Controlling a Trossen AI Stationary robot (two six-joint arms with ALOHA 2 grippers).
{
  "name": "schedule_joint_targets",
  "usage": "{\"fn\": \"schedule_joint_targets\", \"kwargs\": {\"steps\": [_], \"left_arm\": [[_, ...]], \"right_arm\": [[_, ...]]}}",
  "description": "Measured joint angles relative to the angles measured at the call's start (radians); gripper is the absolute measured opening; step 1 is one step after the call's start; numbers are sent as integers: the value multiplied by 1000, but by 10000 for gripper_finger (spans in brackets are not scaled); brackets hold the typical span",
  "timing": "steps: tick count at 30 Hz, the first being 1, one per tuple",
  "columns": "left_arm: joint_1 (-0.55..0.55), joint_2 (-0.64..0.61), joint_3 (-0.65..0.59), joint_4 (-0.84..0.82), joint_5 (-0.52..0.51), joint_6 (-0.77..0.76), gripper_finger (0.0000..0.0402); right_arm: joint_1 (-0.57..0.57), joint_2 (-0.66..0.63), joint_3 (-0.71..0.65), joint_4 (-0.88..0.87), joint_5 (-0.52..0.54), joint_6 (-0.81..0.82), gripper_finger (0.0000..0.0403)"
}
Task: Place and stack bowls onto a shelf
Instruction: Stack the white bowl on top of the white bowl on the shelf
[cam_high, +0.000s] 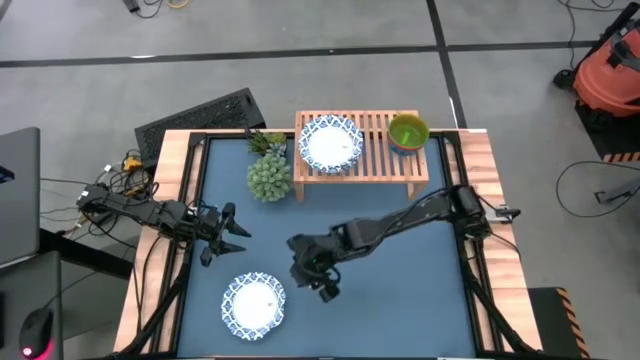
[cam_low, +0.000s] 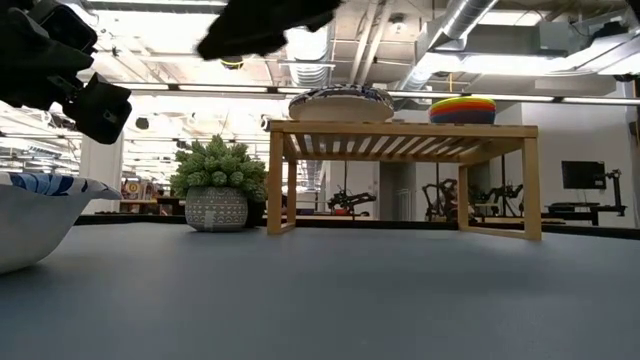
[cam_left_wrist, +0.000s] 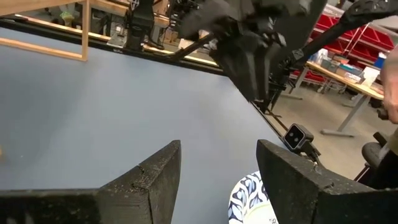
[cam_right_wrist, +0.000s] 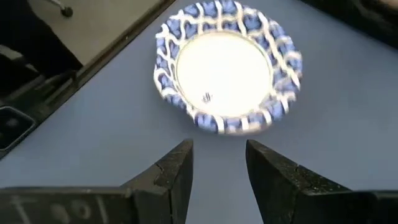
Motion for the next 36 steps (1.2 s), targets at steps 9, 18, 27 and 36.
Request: {"fn": "schedule_joint_targets", "kwargs": {"steps": [9,18,27,36], "left_arm": [[0,0,0,-1,0,-3,197],[0,0,0,0,0,16,197],[0,0,0,-1,0,25,197],[0,0,0,0,0,28,197]], "right_arm": [[44,104,74,30,29,-197,209],[75,238,218,30,60,-329,249],[77,350,341,-48,52,-389,249],[76,362,344,-52,50,-414,249]]}}
